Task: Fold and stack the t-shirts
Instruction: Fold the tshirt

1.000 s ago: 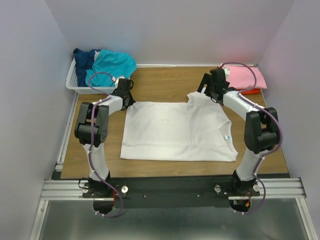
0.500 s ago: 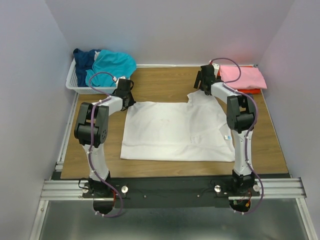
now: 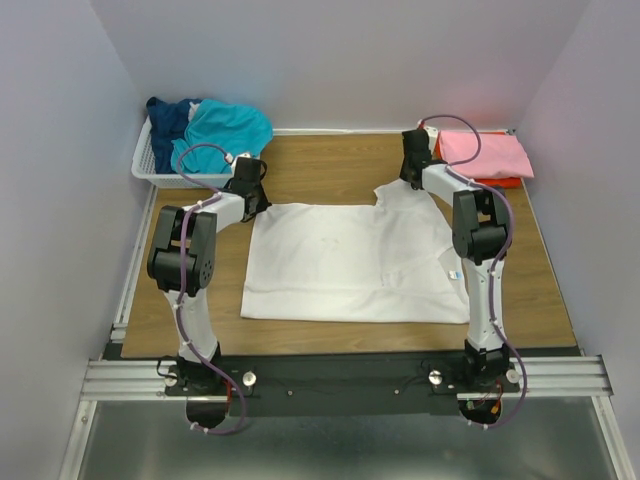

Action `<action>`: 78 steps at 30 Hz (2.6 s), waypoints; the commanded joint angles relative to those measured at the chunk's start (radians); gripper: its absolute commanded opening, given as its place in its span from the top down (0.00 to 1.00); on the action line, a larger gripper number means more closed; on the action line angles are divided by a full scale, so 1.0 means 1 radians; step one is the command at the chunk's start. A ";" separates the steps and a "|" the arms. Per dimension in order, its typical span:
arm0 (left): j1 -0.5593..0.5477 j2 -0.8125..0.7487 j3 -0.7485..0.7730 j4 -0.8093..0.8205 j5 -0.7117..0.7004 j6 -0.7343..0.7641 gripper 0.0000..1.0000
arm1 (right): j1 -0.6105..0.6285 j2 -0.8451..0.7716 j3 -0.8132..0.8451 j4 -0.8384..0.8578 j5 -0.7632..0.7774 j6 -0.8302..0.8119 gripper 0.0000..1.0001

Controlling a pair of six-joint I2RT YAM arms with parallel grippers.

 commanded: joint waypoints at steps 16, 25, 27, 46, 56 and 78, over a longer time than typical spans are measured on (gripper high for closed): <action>-0.035 -0.190 -0.111 0.069 -0.022 -0.030 1.00 | -0.004 -0.280 -0.210 -0.016 -0.047 -0.039 0.99; -0.084 -0.340 -0.270 0.104 -0.045 -0.075 1.00 | -0.002 -0.587 -0.541 -0.012 -0.089 -0.008 0.99; -0.093 -0.391 -0.321 0.115 -0.048 -0.082 1.00 | -0.004 -0.673 -0.616 -0.012 -0.096 0.000 0.99; -0.102 -0.828 -0.689 0.106 -0.102 -0.190 1.00 | -0.002 -1.185 -0.974 -0.128 -0.038 0.072 0.99; -0.102 -0.916 -0.752 0.076 -0.115 -0.210 1.00 | -0.002 -1.337 -1.014 -0.263 0.002 0.115 0.99; -0.102 -1.048 -0.905 0.054 -0.013 -0.306 1.00 | -0.002 -1.478 -1.150 -0.394 -0.081 0.306 0.99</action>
